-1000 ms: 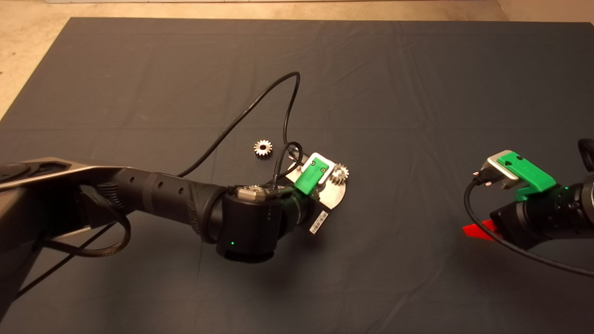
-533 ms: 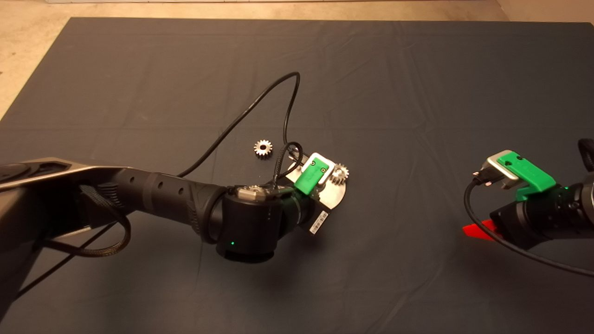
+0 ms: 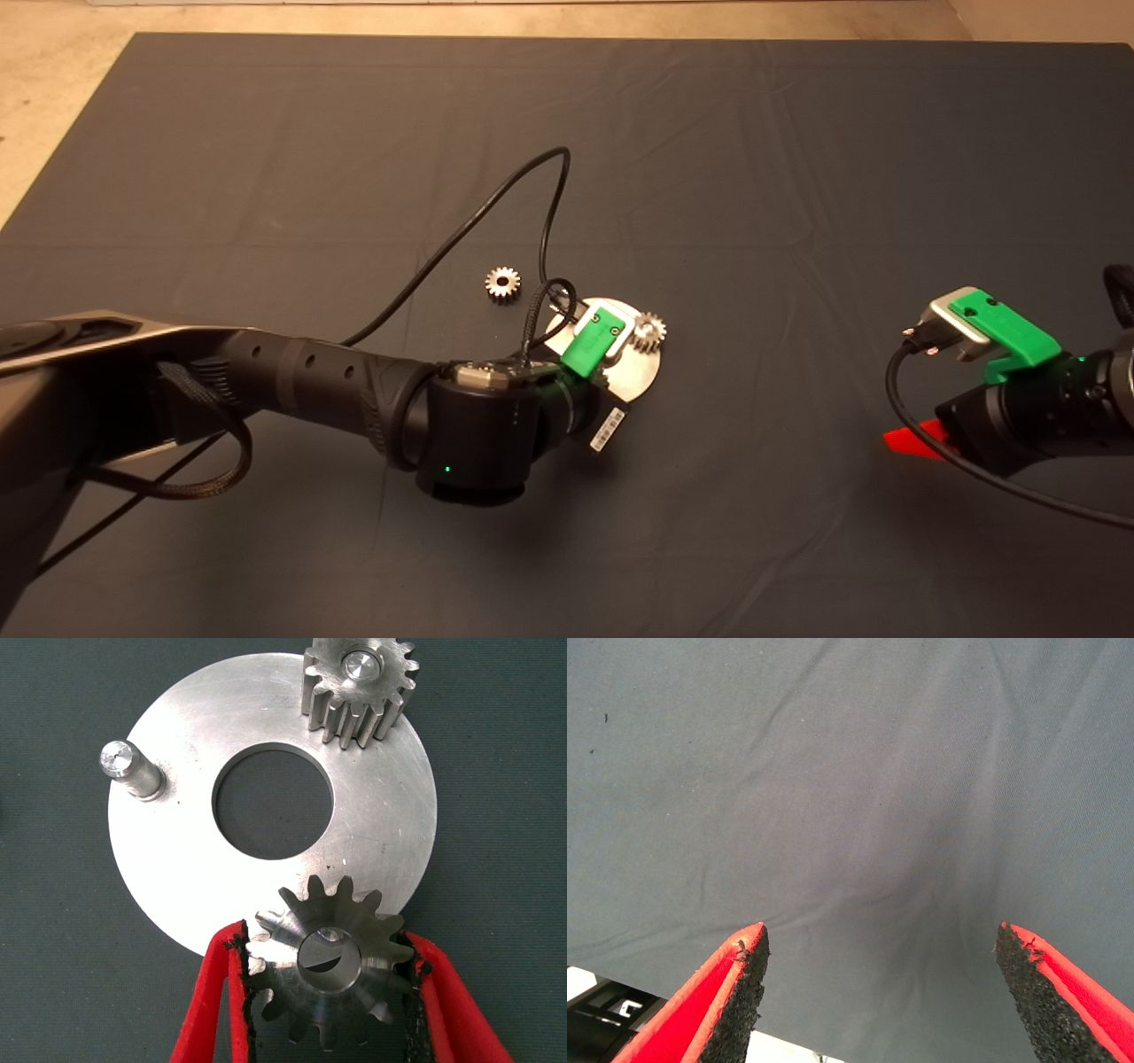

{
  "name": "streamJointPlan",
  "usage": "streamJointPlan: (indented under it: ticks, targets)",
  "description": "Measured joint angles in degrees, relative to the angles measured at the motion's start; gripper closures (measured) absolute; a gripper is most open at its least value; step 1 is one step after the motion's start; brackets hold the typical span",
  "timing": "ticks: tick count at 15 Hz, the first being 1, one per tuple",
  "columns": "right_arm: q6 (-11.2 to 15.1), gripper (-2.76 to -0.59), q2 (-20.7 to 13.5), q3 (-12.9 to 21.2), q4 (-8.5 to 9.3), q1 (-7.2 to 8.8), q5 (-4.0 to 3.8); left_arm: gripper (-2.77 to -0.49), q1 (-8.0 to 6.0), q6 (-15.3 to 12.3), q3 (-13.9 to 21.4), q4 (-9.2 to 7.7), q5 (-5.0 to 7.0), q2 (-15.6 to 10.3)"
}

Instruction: Install three planetary gears onto the carrier pins

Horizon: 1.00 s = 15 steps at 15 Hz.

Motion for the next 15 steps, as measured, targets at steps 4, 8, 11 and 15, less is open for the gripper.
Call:
streamJointPlan:
  ticks: [4, 8, 11, 15]
  targets:
    - [0.0, -1.89, 0.0, 0.0, 0.00, -0.02, -0.05, -0.70, -0.02, 0.0, -0.8, 0.52, -0.35, 0.1]
    - [0.0, -1.89, 0.0, 0.0, 0.00, -0.02, -0.02, -0.70, -0.02, 0.0, -1.3, 0.99, -0.63, 0.4]
    - [0.0, -1.89, 0.0, 0.0, 0.00, 0.07, -0.05, -0.70, -0.02, 0.0, -1.3, 1.02, -0.55, 0.4]
    - [0.0, -1.89, 0.0, 0.0, 0.02, 0.16, -0.02, -0.70, -0.02, -0.1, -1.3, 1.05, -0.55, 0.4]
